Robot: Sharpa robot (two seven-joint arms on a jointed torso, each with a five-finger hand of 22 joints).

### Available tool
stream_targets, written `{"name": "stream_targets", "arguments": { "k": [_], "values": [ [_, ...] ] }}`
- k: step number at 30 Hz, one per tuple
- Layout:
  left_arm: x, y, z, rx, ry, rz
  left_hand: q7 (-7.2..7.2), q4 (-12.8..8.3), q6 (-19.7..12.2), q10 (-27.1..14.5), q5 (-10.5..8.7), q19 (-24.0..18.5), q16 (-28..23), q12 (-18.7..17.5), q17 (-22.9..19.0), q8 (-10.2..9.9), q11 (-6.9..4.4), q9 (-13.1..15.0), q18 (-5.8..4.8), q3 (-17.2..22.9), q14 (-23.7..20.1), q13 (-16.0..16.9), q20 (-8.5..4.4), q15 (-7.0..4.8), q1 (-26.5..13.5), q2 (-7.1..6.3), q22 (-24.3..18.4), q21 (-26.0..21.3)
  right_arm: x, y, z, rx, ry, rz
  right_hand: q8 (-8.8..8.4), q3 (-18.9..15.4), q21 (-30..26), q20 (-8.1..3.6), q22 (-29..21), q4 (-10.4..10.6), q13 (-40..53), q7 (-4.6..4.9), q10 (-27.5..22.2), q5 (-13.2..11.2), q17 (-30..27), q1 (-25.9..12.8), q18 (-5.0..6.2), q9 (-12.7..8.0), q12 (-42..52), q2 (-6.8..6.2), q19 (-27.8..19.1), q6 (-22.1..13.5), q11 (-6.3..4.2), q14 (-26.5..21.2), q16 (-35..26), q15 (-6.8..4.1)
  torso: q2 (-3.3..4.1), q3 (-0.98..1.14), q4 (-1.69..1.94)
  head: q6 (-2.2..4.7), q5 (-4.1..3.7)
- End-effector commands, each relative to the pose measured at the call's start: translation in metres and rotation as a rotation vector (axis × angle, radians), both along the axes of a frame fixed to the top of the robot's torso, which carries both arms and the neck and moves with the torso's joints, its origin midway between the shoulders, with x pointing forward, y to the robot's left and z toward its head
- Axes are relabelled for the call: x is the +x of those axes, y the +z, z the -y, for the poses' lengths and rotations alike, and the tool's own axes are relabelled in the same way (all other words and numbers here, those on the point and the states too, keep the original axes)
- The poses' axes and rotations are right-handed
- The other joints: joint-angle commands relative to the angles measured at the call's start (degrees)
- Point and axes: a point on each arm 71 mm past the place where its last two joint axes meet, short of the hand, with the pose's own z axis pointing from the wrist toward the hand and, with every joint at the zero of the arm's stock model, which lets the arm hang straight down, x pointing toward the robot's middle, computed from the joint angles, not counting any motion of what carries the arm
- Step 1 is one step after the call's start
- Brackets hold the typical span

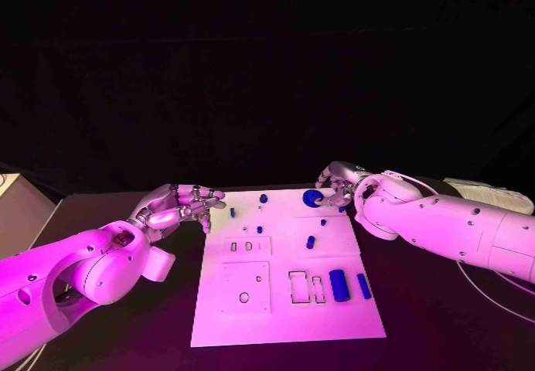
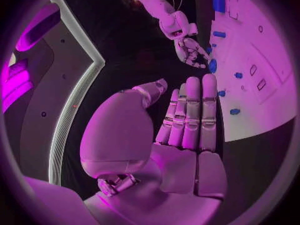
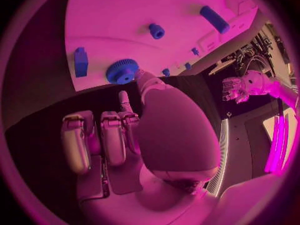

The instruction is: Assemble the parts on the task board

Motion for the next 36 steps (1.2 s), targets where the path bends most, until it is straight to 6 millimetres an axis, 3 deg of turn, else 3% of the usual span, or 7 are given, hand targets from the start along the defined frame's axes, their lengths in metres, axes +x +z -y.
{"name": "stream_targets", "arguments": {
  "k": [1,6,8,12,18,29,36],
  "values": [
    [-0.001,0.001,0.003,-0.003,-0.027,0.012,-0.23,0.2,-0.3,-0.3,-0.01,-0.3,0.2,-0.2,0.1,-0.1,0.09,0.0,0.81,-0.1,-0.1,0.0,0.02,0.33,-0.5,0.21,0.0,0.4,0.003,-0.002,0.000,-0.036,-0.023,-0.013,-0.16,-0.4,0.1,0.37,15.1,0.0,15.1,0.06,6.1,0.4,15.0,-0.4,-0.36,0.0,0.1,0.22,6.0,-0.4,0.52,6.0,0.3,0.38,0.18,0.08,0.06,0.08,-0.11],
    [-0.002,0.001,0.004,-0.001,-0.030,0.012,-0.23,0.2,-0.3,-0.3,-0.01,-0.3,0.2,-0.2,0.1,-0.1,0.08,0.1,0.82,-0.1,-0.1,0.0,0.02,0.32,-0.4,0.24,0.1,0.4,0.006,-0.003,-0.003,-0.044,-0.029,-0.020,-0.18,-0.5,0.1,0.41,15.1,0.0,15.1,0.10,6.1,0.4,15.0,-0.5,-0.36,0.0,0.1,0.28,6.0,-0.5,0.56,6.0,0.3,0.42,0.19,0.01,0.08,-0.11,-0.20],
    [-0.002,0.001,0.004,0.000,-0.029,0.011,-0.23,0.2,-0.3,-0.3,-0.01,-0.3,0.2,-0.2,0.1,-0.1,0.08,0.1,0.82,-0.1,-0.1,0.0,0.02,0.31,-0.4,0.26,0.1,0.4,0.008,-0.005,-0.005,-0.048,-0.031,-0.020,-0.22,-0.6,0.1,0.44,15.1,0.1,15.1,0.12,6.1,0.5,15.0,-0.6,-0.36,0.0,0.1,0.32,6.0,-0.6,0.58,6.0,0.3,0.44,0.16,0.10,-0.05,-0.14,0.00],
    [-0.002,0.001,0.004,0.002,-0.028,0.008,-0.19,0.2,-0.3,-0.3,-0.01,-0.4,0.3,-0.2,0.1,-0.1,0.10,0.1,0.83,-0.1,-0.1,0.0,0.03,0.31,-0.4,0.31,0.1,0.5,0.010,-0.007,-0.007,-0.051,-0.036,-0.021,-0.26,-0.7,0.1,0.48,15.1,0.1,15.1,0.18,6.1,0.4,15.0,-0.7,-0.36,0.0,0.1,0.42,6.0,-0.8,0.63,6.0,0.3,0.49,0.17,0.17,0.03,-0.18,0.11],
    [-0.002,0.001,0.004,0.004,-0.029,0.006,-0.19,0.2,-0.3,-0.3,-0.01,-0.4,0.3,-0.2,0.1,-0.1,0.10,0.1,0.83,-0.1,-0.1,0.0,0.03,0.31,-0.4,0.31,0.1,0.5,0.013,-0.008,-0.008,-0.054,-0.042,-0.026,-0.16,-0.8,0.1,0.54,15.1,0.1,15.1,0.20,6.1,0.6,15.0,-0.7,-0.36,0.0,0.1,0.71,6.0,-0.7,0.67,6.0,0.3,0.54,0.15,0.03,0.12,-0.17,0.07],
    [-0.002,0.001,0.004,0.006,-0.030,0.003,-0.15,0.2,-0.4,-0.3,-0.01,-0.4,0.3,-0.2,0.1,-0.1,0.12,0.1,0.83,0.0,-0.1,0.0,0.03,0.32,-0.4,0.41,0.2,0.5,0.015,-0.014,-0.011,-0.070,-0.038,-0.061,-0.01,-0.8,0.1,0.60,15.1,0.2,15.1,0.20,6.1,0.8,15.0,-0.9,-0.36,0.1,0.1,0.98,6.0,-0.6,0.69,6.0,0.3,0.57,0.26,0.12,-0.02,-0.27,0.28],
    [-0.002,0.001,0.003,0.008,-0.029,0.002,-0.15,0.2,-0.4,-0.3,-0.01,-0.4,0.3,-0.2,0.1,-0.1,0.12,0.1,0.83,0.0,-0.1,0.0,0.03,0.32,-0.4,0.41,0.2,0.5,0.015,-0.016,-0.009,-0.073,-0.037,-0.075,0.80,-0.7,0.1,0.63,15.1,0.2,15.1,-0.03,6.1,3.3,15.0,-1.8,-0.36,0.3,0.1,1.85,6.0,0.6,0.51,6.0,0.3,0.49,0.20,0.09,0.05,-0.50,0.37]
  ]
}}
